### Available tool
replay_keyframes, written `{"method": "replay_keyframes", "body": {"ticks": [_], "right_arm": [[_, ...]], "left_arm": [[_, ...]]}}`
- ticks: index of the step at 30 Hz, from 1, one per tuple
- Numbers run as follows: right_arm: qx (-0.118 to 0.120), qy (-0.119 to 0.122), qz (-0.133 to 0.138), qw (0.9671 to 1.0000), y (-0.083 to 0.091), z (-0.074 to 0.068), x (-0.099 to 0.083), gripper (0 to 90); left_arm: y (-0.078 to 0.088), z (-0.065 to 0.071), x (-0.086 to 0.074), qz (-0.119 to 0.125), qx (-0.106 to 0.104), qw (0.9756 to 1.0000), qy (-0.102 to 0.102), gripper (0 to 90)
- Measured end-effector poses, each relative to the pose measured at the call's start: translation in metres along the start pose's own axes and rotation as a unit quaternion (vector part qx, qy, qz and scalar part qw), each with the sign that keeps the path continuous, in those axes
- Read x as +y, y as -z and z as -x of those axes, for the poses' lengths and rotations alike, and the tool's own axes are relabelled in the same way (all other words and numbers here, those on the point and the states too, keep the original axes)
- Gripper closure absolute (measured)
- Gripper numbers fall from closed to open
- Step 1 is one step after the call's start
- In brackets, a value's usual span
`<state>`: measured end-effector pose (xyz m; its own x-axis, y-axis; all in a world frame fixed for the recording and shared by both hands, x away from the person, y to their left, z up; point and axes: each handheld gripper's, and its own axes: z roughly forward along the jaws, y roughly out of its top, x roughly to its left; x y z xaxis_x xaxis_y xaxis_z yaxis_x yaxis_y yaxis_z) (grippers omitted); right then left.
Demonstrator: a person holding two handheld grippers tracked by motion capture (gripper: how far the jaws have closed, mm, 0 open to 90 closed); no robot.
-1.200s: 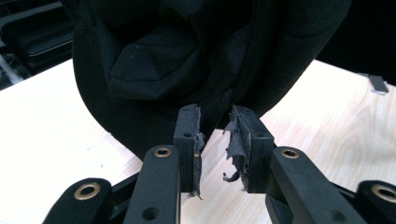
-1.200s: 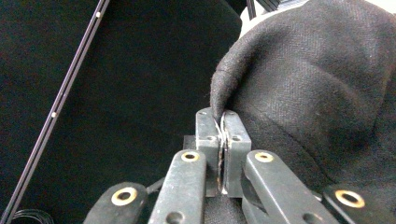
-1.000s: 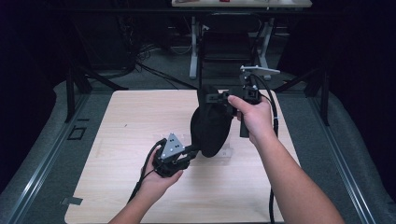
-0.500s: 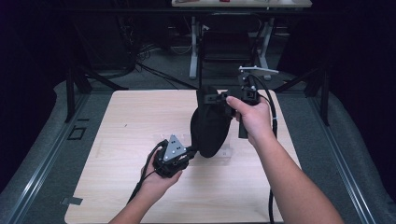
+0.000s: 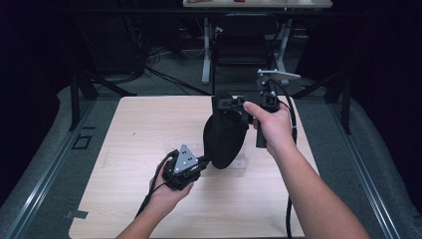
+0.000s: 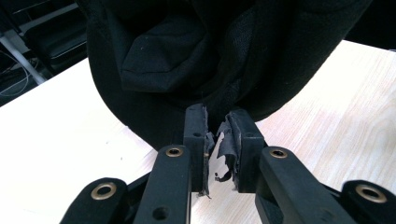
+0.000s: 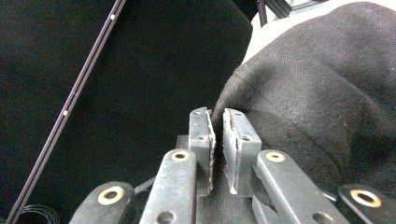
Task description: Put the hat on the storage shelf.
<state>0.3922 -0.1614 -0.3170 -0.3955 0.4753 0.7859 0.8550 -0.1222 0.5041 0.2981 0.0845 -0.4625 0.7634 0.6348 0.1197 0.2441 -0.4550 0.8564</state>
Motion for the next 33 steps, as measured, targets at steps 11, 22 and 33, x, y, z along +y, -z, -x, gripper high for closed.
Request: {"method": "replay_keyframes", "body": {"ticks": [11, 22, 33], "right_arm": [[-0.031, 0.016, 0.020, 0.9992, 0.027, 0.006, -0.004, 81.8], [-0.046, 0.014, 0.028, 0.9985, 0.042, 0.016, -0.009, 81.8], [-0.051, 0.023, 0.023, 0.9982, 0.044, 0.017, -0.014, 81.3]], "left_arm": [[0.007, -0.004, -0.008, 0.000, 0.024, 0.9996, -0.016, 84.0], [0.010, -0.014, -0.031, -0.030, 0.049, 0.9978, -0.032, 85.4], [0.011, -0.026, -0.057, -0.032, 0.050, 0.9979, 0.025, 83.9]]}}
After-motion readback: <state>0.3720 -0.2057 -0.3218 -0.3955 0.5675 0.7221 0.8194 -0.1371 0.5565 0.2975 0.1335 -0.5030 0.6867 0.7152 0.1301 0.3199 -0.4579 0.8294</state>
